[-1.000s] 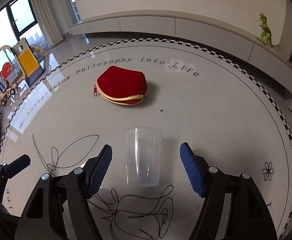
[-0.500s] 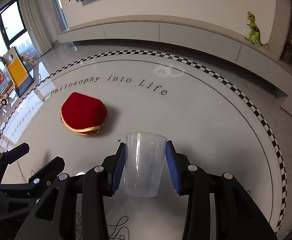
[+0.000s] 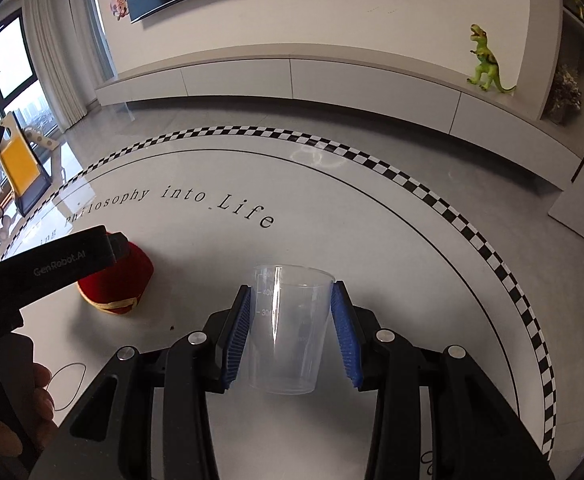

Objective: Collect trash
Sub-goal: 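Grasp the red zippered pouch with the left tool while the right tool grasps the clear cup, then lift the red pouch and clear cup and carry them toward the trash bag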

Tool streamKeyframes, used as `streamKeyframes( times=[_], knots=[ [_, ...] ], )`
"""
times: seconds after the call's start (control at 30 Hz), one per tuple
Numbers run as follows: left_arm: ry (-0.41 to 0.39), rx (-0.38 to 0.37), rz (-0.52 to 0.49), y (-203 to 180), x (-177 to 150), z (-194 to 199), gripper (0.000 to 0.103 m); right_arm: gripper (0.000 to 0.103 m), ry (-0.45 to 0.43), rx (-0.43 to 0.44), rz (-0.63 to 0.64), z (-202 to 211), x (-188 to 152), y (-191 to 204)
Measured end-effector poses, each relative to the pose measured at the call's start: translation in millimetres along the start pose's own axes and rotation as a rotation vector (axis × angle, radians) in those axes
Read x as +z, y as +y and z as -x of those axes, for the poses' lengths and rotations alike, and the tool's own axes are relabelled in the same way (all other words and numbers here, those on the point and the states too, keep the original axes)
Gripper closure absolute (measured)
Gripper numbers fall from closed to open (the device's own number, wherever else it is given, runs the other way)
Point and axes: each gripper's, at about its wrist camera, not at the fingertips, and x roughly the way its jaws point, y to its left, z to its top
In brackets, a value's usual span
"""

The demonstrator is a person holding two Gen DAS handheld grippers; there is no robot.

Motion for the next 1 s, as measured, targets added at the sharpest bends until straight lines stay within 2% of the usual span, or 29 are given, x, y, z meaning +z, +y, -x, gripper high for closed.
streamKeyframes(
  times=[0.13,0.27,0.33,0.37,0.4,0.43,0.53,0.63,1.0],
  knots=[
    [-0.002,0.020,0.014,-6,4,-4,0.006,0.061,-0.002,-0.001,-0.014,-5,0,-4],
    [0.051,0.002,0.060,-8,10,-16,0.006,0.061,-0.002,-0.003,-0.022,-4,-3,-8],
    [0.076,-0.017,0.059,-9,9,-21,0.010,0.061,-0.004,-0.009,-0.024,-3,-3,-12],
    [0.058,-0.013,0.034,-9,9,-20,0.028,0.061,-0.006,-0.011,-0.024,-2,-4,-12],
    [0.042,-0.019,0.002,-12,9,-18,0.057,0.061,-0.008,-0.013,-0.024,-1,-4,-13],
    [0.043,-0.025,-0.016,-16,9,-18,0.067,0.061,-0.010,-0.016,-0.024,0,-4,-14],
    [0.052,-0.092,-0.038,-11,5,-14,0.068,0.061,-0.012,-0.017,-0.025,2,-4,-18],
    [0.040,-0.089,-0.099,-8,-3,-5,0.068,0.061,-0.011,-0.014,-0.026,6,-7,-17],
    [0.008,-0.113,-0.160,37,-37,46,0.068,0.061,-0.010,0.018,-0.010,48,-20,12]
  ],
)
